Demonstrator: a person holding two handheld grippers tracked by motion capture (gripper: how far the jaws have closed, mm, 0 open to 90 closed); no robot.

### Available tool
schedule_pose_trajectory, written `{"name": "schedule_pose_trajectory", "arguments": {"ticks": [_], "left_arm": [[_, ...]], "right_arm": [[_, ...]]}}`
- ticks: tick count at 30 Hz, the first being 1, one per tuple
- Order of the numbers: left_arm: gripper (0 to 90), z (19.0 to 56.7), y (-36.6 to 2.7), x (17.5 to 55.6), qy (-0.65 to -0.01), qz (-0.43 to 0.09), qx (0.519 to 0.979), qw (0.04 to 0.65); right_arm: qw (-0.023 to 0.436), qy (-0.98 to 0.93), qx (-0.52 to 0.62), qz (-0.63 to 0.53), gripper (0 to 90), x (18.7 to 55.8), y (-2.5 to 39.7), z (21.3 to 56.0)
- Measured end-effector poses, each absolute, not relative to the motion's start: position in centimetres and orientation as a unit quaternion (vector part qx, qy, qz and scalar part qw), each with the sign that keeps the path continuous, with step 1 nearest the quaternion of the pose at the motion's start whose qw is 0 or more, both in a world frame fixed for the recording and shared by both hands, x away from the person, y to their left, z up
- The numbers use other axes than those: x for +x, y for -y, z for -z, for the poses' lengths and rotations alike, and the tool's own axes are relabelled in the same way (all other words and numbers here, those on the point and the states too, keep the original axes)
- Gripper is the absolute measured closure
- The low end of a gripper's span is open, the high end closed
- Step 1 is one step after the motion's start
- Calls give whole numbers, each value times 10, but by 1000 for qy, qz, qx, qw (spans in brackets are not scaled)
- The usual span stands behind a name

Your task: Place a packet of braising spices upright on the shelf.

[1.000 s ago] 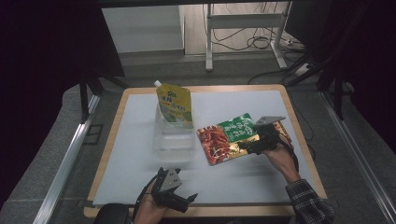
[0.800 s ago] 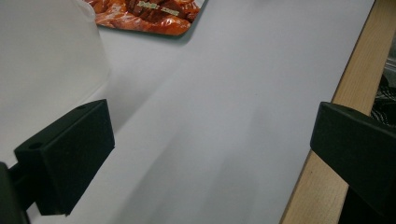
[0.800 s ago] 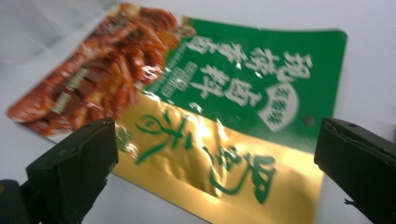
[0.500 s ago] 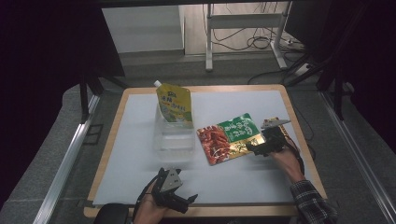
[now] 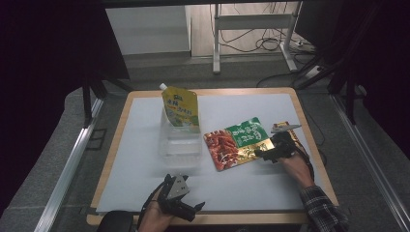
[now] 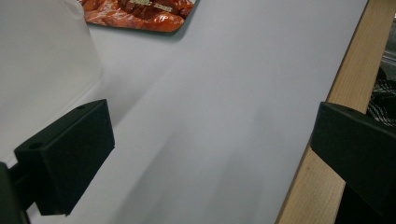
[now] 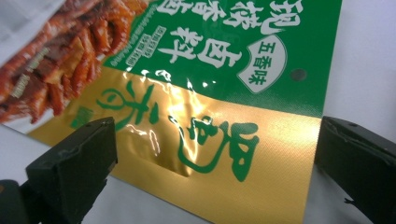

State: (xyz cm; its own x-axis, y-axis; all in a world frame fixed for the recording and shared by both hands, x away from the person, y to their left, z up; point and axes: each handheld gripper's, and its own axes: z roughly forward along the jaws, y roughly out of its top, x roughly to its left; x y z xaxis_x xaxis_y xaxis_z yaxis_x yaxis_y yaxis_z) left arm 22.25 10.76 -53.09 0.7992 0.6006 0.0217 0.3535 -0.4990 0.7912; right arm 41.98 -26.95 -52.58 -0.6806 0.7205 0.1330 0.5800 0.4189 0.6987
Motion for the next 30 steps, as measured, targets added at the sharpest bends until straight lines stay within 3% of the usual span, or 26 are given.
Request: {"name": "schedule_pose_trajectory", "arguments": {"ticks": [19,22,30], "left_arm": [[0,531,-106,222,-276,-147,855,414],[0,531,-106,222,-275,-148,855,413],[0,532,-104,222,-271,-147,858,410]], "right_arm": [[79,-805,393,-438,1,408,264,507],[36,-814,393,-425,11,408,258,513],[55,-837,381,-389,12,410,247,514]]}}
